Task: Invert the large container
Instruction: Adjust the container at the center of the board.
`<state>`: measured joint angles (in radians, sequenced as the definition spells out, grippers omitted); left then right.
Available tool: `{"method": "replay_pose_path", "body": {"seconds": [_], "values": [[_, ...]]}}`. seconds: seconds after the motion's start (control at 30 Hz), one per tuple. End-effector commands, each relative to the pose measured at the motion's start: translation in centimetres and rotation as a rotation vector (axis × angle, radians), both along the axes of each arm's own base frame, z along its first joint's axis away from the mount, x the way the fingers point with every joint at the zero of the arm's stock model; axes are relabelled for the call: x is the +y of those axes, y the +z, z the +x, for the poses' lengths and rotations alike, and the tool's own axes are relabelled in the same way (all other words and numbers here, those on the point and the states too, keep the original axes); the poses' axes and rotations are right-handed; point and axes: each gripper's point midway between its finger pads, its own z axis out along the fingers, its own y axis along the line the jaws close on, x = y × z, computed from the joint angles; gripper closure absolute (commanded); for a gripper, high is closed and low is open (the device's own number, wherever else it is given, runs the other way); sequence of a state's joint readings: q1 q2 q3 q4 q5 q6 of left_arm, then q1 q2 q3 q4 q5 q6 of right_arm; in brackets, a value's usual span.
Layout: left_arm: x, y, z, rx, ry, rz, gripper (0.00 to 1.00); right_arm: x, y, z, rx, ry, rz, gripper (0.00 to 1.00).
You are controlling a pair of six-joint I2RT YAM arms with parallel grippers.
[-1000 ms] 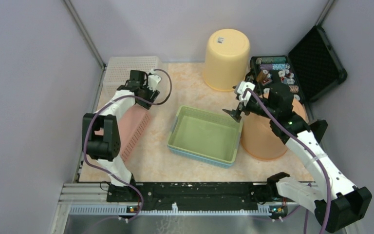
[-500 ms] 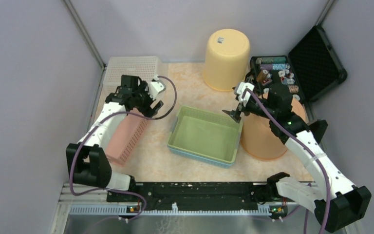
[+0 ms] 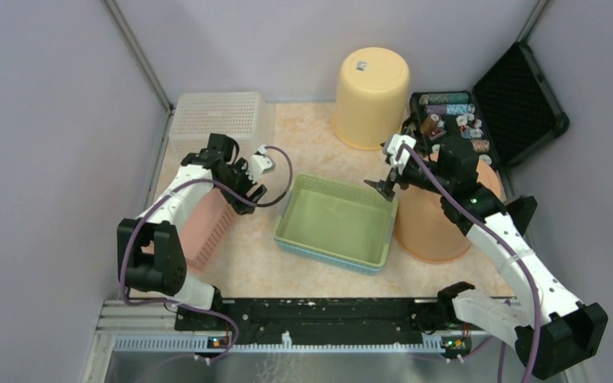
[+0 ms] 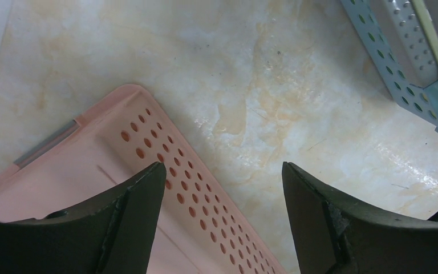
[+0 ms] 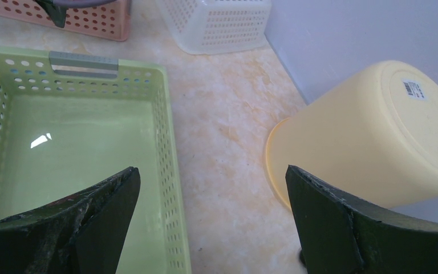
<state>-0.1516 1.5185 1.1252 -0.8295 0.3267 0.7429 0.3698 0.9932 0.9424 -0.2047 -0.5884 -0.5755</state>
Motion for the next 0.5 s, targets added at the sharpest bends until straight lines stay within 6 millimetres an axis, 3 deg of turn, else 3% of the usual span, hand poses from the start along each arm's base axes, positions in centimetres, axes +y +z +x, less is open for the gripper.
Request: {"method": "replay_pose_path", "body": {"seconds": [0.0, 0.1, 0.27, 0.47], "values": [[-0.8, 2.0, 0.6, -0.101, -0.041, -0.04, 0.19, 0.0, 1.1, 0.4, -0.044, 0.002, 0.013, 0.01], [-0.1, 0.7, 0.6, -0.061, -0.002, 0.003, 0.19, 0.0, 1.1, 0.4, -0.047, 0.003, 0.014, 0.01], [1.0, -1.3, 2.2, -0.038, 0.111, 0.06, 0.26, 0.1, 1.0, 0.3, -0.043, 0.008, 0.014, 0.01], [2.1, -0.9, 5.6, -0.115, 0.224, 0.106, 0.26, 0.0, 1.0, 0.3, -0.043, 0.006, 0.015, 0.01]]}}
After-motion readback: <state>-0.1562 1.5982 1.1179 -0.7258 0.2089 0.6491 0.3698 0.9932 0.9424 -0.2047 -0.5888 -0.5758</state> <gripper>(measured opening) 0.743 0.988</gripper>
